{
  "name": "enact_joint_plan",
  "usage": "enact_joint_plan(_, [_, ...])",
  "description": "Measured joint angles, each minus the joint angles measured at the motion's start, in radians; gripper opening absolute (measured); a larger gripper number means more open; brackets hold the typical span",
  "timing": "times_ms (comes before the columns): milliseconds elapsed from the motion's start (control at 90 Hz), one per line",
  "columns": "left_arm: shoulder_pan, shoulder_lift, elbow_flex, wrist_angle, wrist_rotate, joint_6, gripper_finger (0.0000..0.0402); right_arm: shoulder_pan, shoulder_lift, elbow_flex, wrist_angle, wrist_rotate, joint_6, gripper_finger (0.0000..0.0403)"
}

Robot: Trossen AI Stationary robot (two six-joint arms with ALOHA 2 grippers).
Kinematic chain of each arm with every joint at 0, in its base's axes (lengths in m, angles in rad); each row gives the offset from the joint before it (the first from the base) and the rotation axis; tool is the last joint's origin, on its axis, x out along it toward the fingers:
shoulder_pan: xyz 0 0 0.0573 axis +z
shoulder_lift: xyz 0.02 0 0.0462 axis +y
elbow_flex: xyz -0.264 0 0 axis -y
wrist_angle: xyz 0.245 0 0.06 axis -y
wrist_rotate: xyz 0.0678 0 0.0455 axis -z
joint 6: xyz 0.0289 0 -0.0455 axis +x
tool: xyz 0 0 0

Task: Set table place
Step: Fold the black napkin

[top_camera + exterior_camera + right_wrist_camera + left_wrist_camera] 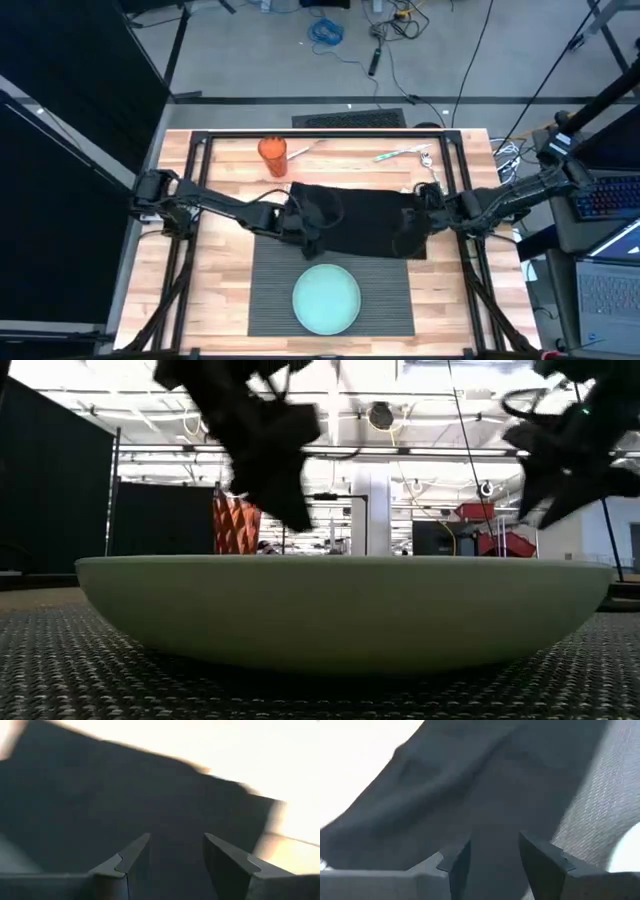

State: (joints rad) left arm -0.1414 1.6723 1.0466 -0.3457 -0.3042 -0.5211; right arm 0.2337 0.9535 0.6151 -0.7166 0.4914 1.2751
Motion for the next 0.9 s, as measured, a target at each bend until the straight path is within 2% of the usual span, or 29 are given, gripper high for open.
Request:
enact_joint_plan(111, [-0.015, -0.074, -0.091, -0.004, -0.001, -0.107, 0.015, -0.065, 0.021, 0.001, 0.225, -0.056, -0.177, 0.0164])
enact_joint_plan(356, [-0.057, -0.101, -0.193, -0.008, -0.02, -0.294, 0.015, -0.3, 0.165, 0.0, 0.444, -0.302, -0.414, 0.0164])
enact_joint_plan(500, [-0.071, -0.091, -0.23, -0.012, -0.022, -0.337, 0.015, -0.358, 0.24, 0.0, 0.492, -0.354, -0.473, 0.0164])
enact_joint_plan(656, [-0.077, -0.091, -0.297, -0.013, -0.023, -0.405, 0.015, -0.409, 0.315, 0.0, 0.572, -0.464, -0.521, 0.0164])
enact_joint_plan(900, [-0.078, -0.091, -0.329, -0.003, -0.021, -0.434, 0.015, -0.432, 0.375, 0.0, 0.648, -0.5, -0.544, 0.0164])
